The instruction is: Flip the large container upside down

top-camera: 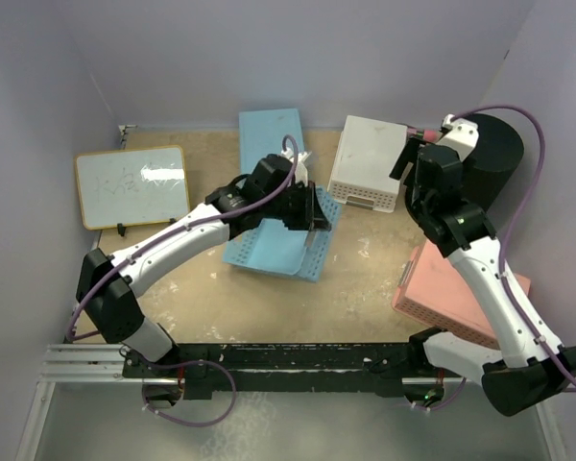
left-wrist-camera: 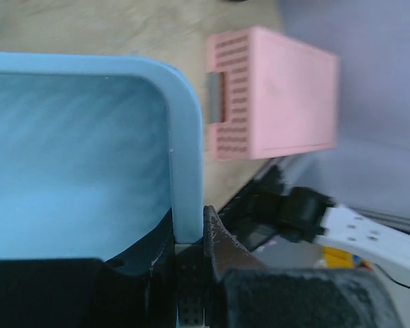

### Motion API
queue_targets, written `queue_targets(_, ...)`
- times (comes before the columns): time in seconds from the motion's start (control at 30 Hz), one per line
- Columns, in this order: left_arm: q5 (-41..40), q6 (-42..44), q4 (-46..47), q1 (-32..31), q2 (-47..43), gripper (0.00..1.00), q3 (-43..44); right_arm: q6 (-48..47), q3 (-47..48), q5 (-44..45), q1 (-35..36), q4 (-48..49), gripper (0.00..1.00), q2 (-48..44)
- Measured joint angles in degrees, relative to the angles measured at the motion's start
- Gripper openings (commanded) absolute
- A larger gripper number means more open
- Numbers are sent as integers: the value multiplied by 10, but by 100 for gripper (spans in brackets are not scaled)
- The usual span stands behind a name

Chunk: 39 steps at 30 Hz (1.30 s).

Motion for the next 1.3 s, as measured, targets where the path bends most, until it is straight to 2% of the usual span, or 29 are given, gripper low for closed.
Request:
queue_targets(0.13, 117, -83, 124, 28, -1, 0, 9, -10, 0, 24, 0, 0, 84, -17)
queue_targets(0.3, 221, -275, 402, 75, -9, 0, -77, -15, 0, 36, 0, 0, 84, -38)
queue_targets(0.4, 249, -415, 574, 93, -5, 0, -135, -16, 0, 39, 0, 0, 84, -42)
queue_targets(0.43, 256, -480, 658, 97, 2, 0, -157, -16, 0, 39, 0, 0, 84, -42)
queue_targets(0.47, 259, -495, 676, 99, 4, 0, -161, -16, 0, 39, 0, 0, 84, -42)
queue_targets(0.63, 258, -666, 949, 100, 54, 0, -219, -16, 0, 38, 0, 0, 84, -41)
queue_targets(0.73, 249, -711, 1064, 100, 95, 0, -251, -16, 0, 38, 0, 0, 84, -41)
queue_targets(0.83, 243, -736, 1113, 101, 125, 0, -291, -16, 0, 38, 0, 0, 84, -41)
queue_targets(1.0, 242, -756, 1138, 105, 135, 2, -354, -16, 0, 38, 0, 0, 84, -41)
queue_targets(1.1, 243, -764, 1160, 114, 132, 28, -384, -16, 0, 37, 0, 0, 84, -41)
queue_targets(1.17, 245, -766, 1161, 124, 128, 41, -403, -16, 0, 37, 0, 0, 84, -41)
queue_targets(1.23, 250, -760, 1155, 136, 126, 49, -427, -16, 0, 36, 0, 0, 84, -40)
queue_targets(1.3, 259, -740, 1127, 151, 117, 53, -446, -16, 0, 34, 0, 0, 84, -37)
